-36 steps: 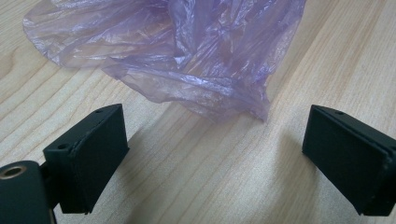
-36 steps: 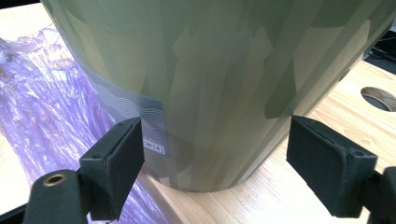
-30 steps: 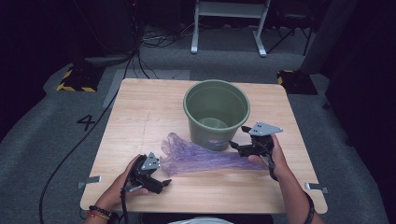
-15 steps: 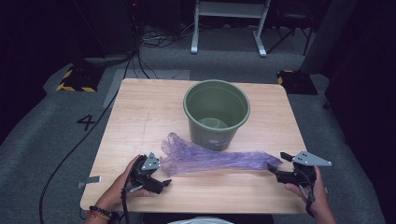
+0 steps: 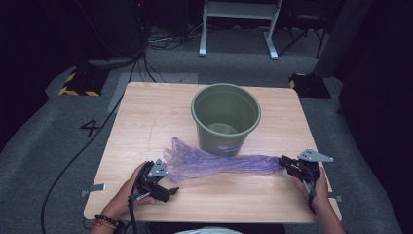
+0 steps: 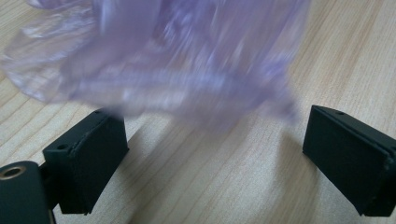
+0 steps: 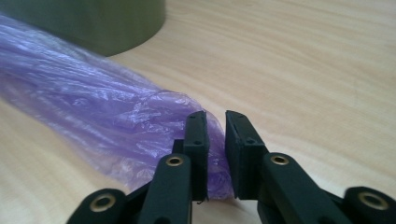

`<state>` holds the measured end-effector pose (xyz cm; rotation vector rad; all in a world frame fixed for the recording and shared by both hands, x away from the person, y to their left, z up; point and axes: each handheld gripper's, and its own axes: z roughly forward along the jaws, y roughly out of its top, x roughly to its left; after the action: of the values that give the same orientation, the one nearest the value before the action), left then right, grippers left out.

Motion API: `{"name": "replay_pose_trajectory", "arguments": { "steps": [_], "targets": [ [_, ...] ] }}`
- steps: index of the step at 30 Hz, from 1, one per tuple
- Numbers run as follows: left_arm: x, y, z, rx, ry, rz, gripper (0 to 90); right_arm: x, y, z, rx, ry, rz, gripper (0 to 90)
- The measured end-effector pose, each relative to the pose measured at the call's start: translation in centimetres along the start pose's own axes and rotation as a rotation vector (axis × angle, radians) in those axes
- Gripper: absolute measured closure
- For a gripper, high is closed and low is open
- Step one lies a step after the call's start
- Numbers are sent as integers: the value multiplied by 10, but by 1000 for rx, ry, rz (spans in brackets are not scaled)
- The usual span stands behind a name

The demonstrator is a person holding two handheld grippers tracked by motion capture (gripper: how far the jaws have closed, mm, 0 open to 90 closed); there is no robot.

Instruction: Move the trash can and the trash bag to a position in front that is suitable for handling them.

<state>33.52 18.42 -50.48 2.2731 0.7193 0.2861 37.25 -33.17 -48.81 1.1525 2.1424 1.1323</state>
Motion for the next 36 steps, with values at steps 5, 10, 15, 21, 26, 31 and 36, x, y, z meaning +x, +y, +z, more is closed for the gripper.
{"name": "replay_pose_trajectory", "arguments": {
  "steps": [5, 10, 15, 21, 26, 31, 36],
  "targets": [
    [1, -1, -5, 5, 54, -23, 115, -6, 7, 10, 1, -10, -61, 844],
    [2, -5, -15, -19, 106, -47, 160, -11, 13, 22, -16, -4, -98, 850],
    [-1, -8, -21, -38, 128, -50, 162, -14, 18, 31, -23, -6, -117, 843],
    [2, 3, -27, -80, 107, -35, 167, -16, 22, 38, -37, 5, -125, 817],
    [6, 22, -23, -79, 90, 3, 188, -17, 25, 44, -35, 35, -148, 818],
    [5, 35, -21, -102, 84, 40, 189, -19, 27, 48, -33, 25, -159, 809],
    [-3, 39, -15, -96, 52, 75, 204, -20, 28, 44, -48, 2, -150, 733]
  ]
}}
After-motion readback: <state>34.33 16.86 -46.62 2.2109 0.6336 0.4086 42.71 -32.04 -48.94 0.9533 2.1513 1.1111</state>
